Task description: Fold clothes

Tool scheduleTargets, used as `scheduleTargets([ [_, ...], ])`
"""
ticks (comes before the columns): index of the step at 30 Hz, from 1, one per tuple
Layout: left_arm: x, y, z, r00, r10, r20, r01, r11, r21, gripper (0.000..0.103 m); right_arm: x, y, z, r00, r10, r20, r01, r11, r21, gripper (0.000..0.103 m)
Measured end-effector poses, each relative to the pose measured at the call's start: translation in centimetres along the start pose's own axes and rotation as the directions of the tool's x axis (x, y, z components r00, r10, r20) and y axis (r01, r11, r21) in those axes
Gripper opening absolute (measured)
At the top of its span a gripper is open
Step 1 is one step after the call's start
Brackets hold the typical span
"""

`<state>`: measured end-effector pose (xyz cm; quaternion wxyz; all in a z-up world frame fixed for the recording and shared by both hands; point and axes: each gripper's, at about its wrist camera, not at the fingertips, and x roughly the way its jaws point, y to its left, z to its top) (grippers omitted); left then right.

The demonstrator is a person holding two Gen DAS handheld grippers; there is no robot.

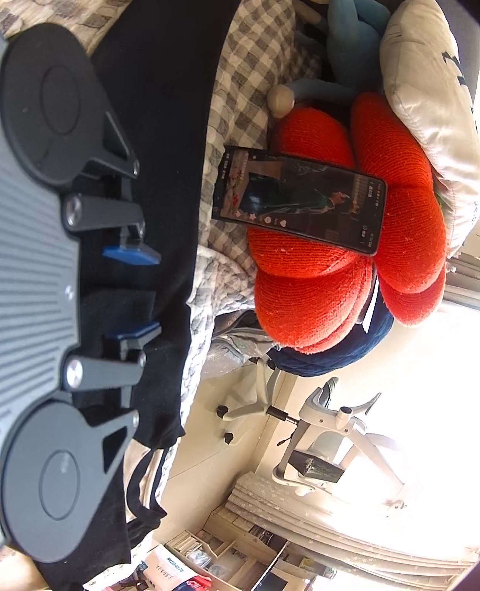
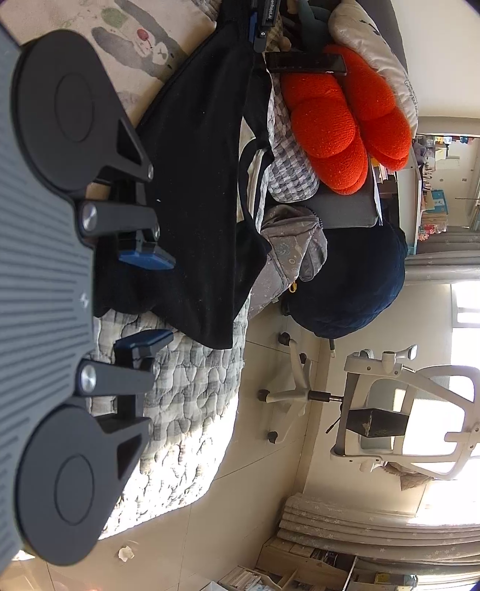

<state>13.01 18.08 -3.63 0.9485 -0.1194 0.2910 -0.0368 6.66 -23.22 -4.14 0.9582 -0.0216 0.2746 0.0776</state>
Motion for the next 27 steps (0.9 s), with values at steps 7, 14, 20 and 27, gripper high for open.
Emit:
scheduleTargets([
  [7,-0.7,-1.0,-2.3,0.994,0.095,-0.052,-0.082,0.976,0.203,0.041,-0.2,1.0,-0.1,1.0,-0.016,-0.019,0.016,1.0,-0.01,0.041],
  [14,-4.1,3.3,-2.1,0.986,0.166,-0.021,-0.165,0.984,0.064,0.052,-0.8,1.6,0.4,1.0,-0.025,-0.013,0.025,1.0,-0.007,0.048],
  [20,-5.4,10.0,-1.5,0.948,0.317,0.001,-0.315,0.942,-0.112,0.058,-0.7,2.3,0.6,0.999,-0.032,-0.028,0.031,0.999,-0.02,0.052],
  [27,-4.9,17.9,-2.0,0.885,0.465,0.009,-0.433,0.83,-0.353,0.058,-0.6,3.1,0.8,0.999,-0.031,-0.036,0.03,0.999,-0.034,0.057],
])
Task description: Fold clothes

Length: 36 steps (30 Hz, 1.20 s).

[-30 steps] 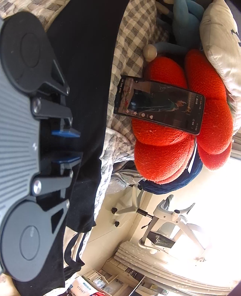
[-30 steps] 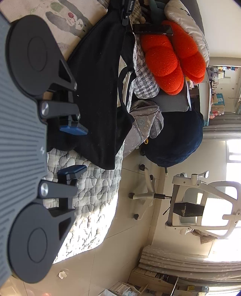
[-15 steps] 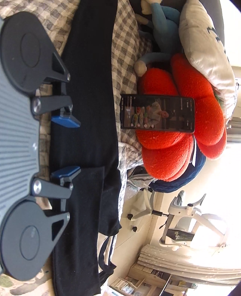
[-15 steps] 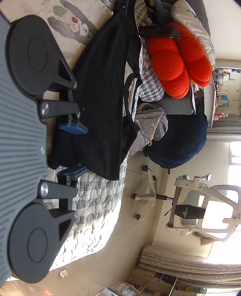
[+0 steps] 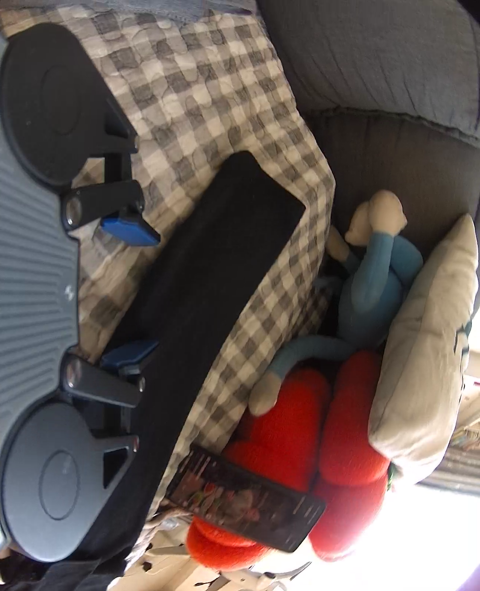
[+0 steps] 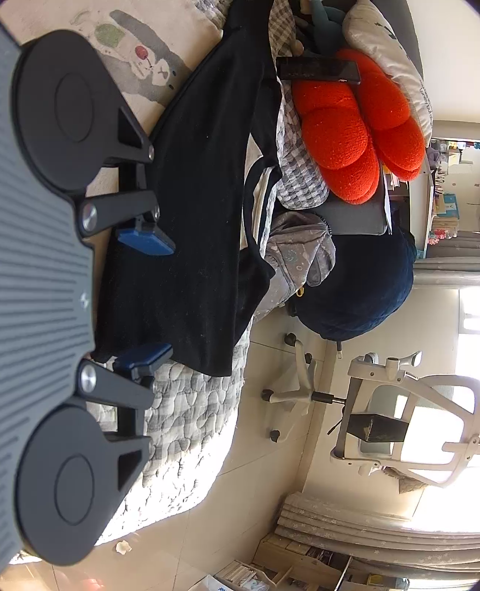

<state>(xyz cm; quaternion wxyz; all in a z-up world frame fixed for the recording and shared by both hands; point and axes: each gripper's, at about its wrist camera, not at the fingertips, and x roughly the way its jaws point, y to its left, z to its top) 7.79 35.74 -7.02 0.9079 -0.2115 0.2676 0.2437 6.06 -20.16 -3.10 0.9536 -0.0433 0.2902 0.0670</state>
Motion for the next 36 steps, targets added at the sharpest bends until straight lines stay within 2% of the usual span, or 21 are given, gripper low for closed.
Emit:
scheduleTargets([
  [5,1.6,1.9,1.2,0.997,0.035,0.07,-0.027,0.992,-0.119,0.057,0.2,0.4,0.1,1.0,-0.009,-0.004,0.009,1.0,-0.014,0.057],
  [9,2.5,2.6,2.0,0.994,0.058,0.095,-0.038,0.979,-0.199,0.051,0.3,0.5,0.2,1.0,-0.02,-0.006,0.02,1.0,-0.016,0.057],
  [10,2.7,2.8,2.1,0.993,0.062,0.1,-0.039,0.975,-0.219,0.047,0.3,0.6,0.2,1.0,-0.02,-0.005,0.02,1.0,-0.015,0.057],
  [12,3.0,3.3,2.2,0.992,0.072,0.106,-0.042,0.964,-0.261,0.027,0.2,0.7,0.3,1.0,-0.019,-0.001,0.019,1.0,-0.017,0.057],
  [13,3.2,3.5,2.2,0.991,0.082,0.105,-0.05,0.959,-0.277,0.021,0.1,0.8,0.4,1.0,-0.019,0.0,0.019,1.0,-0.018,0.057],
  [14,3.2,3.7,2.3,0.99,0.091,0.104,-0.057,0.954,-0.293,0.008,0.1,0.9,0.5,1.0,-0.018,0.002,0.018,1.0,-0.019,0.057],
  [17,2.7,3.7,2.3,0.986,0.097,0.133,-0.051,0.948,-0.315,0.004,-0.1,1.1,0.8,1.0,-0.012,0.006,0.012,1.0,-0.026,0.057],
  [19,1.8,2.7,2.4,0.979,0.085,0.188,-0.031,0.962,-0.271,0.004,-0.2,1.2,1.0,1.0,-0.007,0.01,0.008,1.0,-0.029,0.057],
  [23,-0.5,0.8,3.0,0.963,0.001,0.271,0.059,0.976,-0.211,0.004,-0.3,1.6,1.5,1.0,0.001,0.018,0.0,1.0,-0.027,0.057],
  [27,-2.9,-1.2,3.9,0.943,-0.113,0.314,0.178,0.967,-0.184,0.004,-0.4,1.9,2.0,1.0,0.006,0.025,-0.005,1.0,-0.017,0.058],
  [32,-5.3,-4.6,4.5,0.914,-0.253,0.317,0.302,0.946,-0.117,0.004,-0.8,2.4,2.8,0.999,0.017,0.047,-0.016,1.0,-0.008,0.058],
  [36,-7.0,-7.7,4.5,0.886,-0.364,0.289,0.403,0.911,-0.086,0.004,-1.0,2.5,3.4,0.997,0.038,0.06,-0.039,0.999,0.018,0.058],
])
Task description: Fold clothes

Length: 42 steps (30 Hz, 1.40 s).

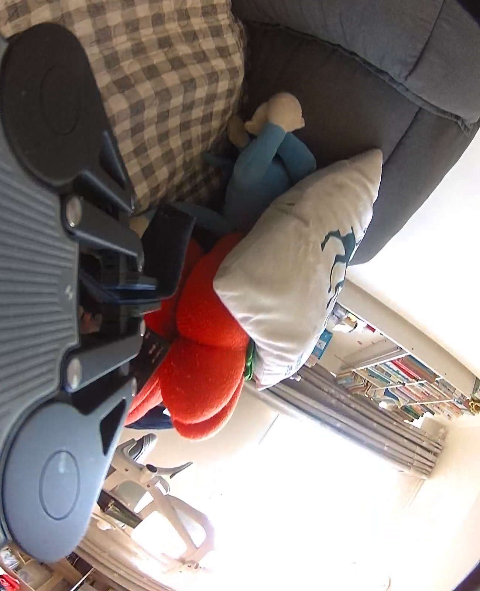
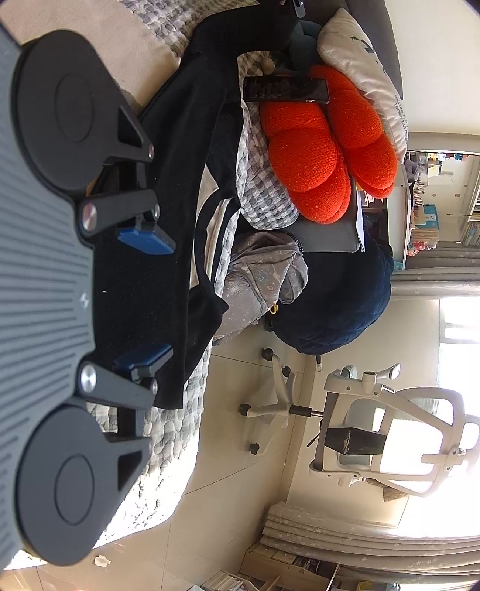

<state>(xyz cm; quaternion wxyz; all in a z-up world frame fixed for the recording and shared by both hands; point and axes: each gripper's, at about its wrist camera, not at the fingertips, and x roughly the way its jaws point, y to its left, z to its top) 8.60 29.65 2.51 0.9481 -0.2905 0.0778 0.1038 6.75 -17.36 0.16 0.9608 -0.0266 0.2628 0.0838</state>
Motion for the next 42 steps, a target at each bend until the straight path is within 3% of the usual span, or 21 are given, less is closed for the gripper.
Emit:
scheduleTargets([
  [7,-1.1,-6.4,-1.8,0.982,-0.168,-0.086,0.172,0.984,0.04,0.004,-0.1,0.2,0.4,0.999,0.043,0.001,-0.043,0.998,0.039,0.058],
  [14,-2.4,-12.5,-5.3,0.933,-0.293,-0.21,0.315,0.946,0.079,0.004,-0.1,0.2,0.2,0.997,0.078,-0.006,-0.078,0.994,0.071,0.058],
  [18,-2.9,-15.4,-7.9,0.89,-0.345,-0.299,0.383,0.92,0.081,0.004,0.2,-0.2,-0.2,0.995,0.103,-0.013,-0.101,0.988,0.114,0.058],
  [23,-3.3,-17.3,-12.5,0.814,-0.387,-0.433,0.463,0.882,0.081,0.004,0.7,-0.9,-1.0,0.99,0.135,-0.03,-0.126,0.973,0.191,0.058],
  [27,-2.7,-17.3,-16.6,0.747,-0.38,-0.545,0.496,0.865,0.076,0.004,1.1,-1.8,-1.6,0.984,0.172,-0.044,-0.155,0.954,0.258,0.058],
  [32,-2.6,-16.3,-20.7,0.677,-0.356,-0.644,0.533,0.841,0.096,0.006,1.7,-2.9,-2.5,0.963,0.268,-0.039,-0.231,0.888,0.399,0.058],
  [36,-3.3,-16.6,-21.2,0.681,-0.354,-0.641,0.57,0.805,0.161,0.014,2.2,-3.1,-3.0,0.935,0.354,-0.017,-0.298,0.812,0.502,0.058],
  [40,-3.9,-16.8,-21.0,0.666,-0.404,-0.627,0.61,0.779,0.146,0.023,2.5,-3.4,-2.9,0.904,0.428,0.022,-0.357,0.725,0.589,0.058],
  [42,-4.2,-16.9,-21.0,0.654,-0.427,-0.625,0.637,0.756,0.15,0.028,2.5,-3.4,-2.8,0.897,0.441,0.03,-0.366,0.705,0.608,0.058],
])
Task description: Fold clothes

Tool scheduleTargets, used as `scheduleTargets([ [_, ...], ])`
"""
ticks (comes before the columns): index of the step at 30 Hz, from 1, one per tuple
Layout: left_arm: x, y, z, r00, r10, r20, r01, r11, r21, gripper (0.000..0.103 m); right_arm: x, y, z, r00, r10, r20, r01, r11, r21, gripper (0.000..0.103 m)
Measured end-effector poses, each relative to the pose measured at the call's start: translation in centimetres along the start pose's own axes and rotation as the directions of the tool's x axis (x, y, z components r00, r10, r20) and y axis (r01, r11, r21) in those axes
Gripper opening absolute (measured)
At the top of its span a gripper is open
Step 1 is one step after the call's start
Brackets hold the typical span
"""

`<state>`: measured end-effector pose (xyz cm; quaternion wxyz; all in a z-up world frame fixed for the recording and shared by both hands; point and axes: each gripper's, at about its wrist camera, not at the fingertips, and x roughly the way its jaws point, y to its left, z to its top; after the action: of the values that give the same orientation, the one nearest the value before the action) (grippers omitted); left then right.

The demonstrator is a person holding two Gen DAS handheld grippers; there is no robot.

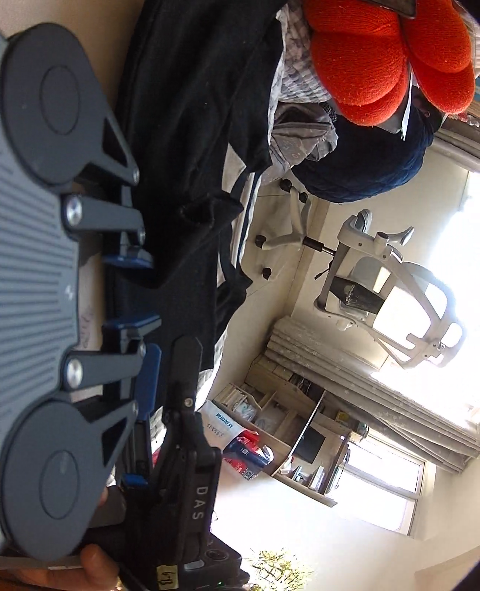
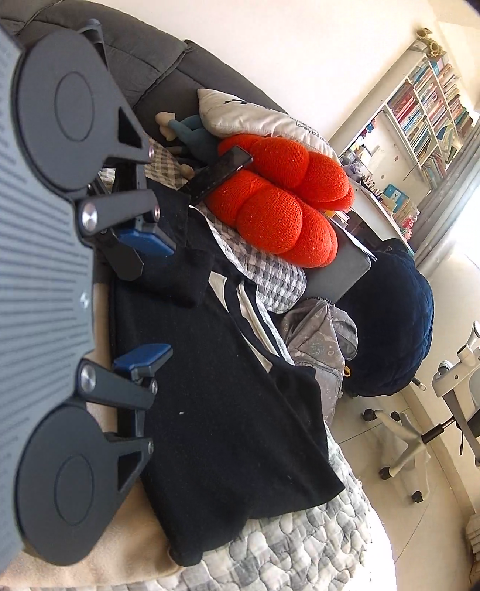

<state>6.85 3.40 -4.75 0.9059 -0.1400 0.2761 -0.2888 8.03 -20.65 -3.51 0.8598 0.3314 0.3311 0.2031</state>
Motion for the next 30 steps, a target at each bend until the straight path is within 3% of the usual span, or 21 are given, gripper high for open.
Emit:
scheduleTargets([
  [3,0.1,-0.6,-0.2,0.999,-0.042,-0.026,0.044,0.998,0.054,0.03,0.0,-0.1,0.0,1.0,0.021,-0.003,-0.021,0.999,0.035,0.058],
  [6,1.2,-1.3,-0.7,0.99,-0.072,-0.122,0.086,0.99,0.114,0.03,-0.1,-1.0,0.0,0.999,0.036,-0.006,-0.035,0.996,0.084,0.058],
  [13,1.2,-2.1,-0.6,0.989,-0.039,-0.144,0.066,0.98,0.186,0.034,0.4,-1.6,-0.3,1.0,0.025,-0.018,-0.022,0.993,0.113,0.058],
  [15,1.1,-1.6,-0.2,0.989,-0.02,-0.149,0.046,0.984,0.173,0.034,0.8,-1.5,-0.4,1.0,0.018,-0.02,-0.016,0.994,0.111,0.056],
  [17,0.8,-0.9,0.2,0.989,0.015,-0.15,0.01,0.986,0.164,0.034,1.4,-1.1,-0.6,0.999,-0.011,-0.032,0.013,0.997,0.08,0.047],
  [20,0.3,0.1,0.9,0.987,0.069,-0.149,-0.047,0.988,0.145,0.034,2.7,-0.3,-0.9,0.997,-0.059,-0.053,0.06,0.998,0.018,0.024],
  [24,-0.6,2.0,1.9,0.983,0.118,-0.138,-0.107,0.991,0.084,0.034,3.0,1.3,-1.1,0.993,-0.107,-0.04,0.104,0.992,-0.074,0.011],
  [27,-1.6,3.0,2.8,0.977,0.177,-0.118,-0.17,0.983,0.071,0.034,2.4,3.1,-0.8,0.991,-0.137,0.013,0.137,0.977,-0.166,0.009],
  [30,-3.1,4.7,4.2,0.958,0.274,-0.084,-0.272,0.962,0.041,0.034,1.5,5.0,0.2,0.988,-0.134,0.079,0.149,0.96,-0.238,0.009],
])
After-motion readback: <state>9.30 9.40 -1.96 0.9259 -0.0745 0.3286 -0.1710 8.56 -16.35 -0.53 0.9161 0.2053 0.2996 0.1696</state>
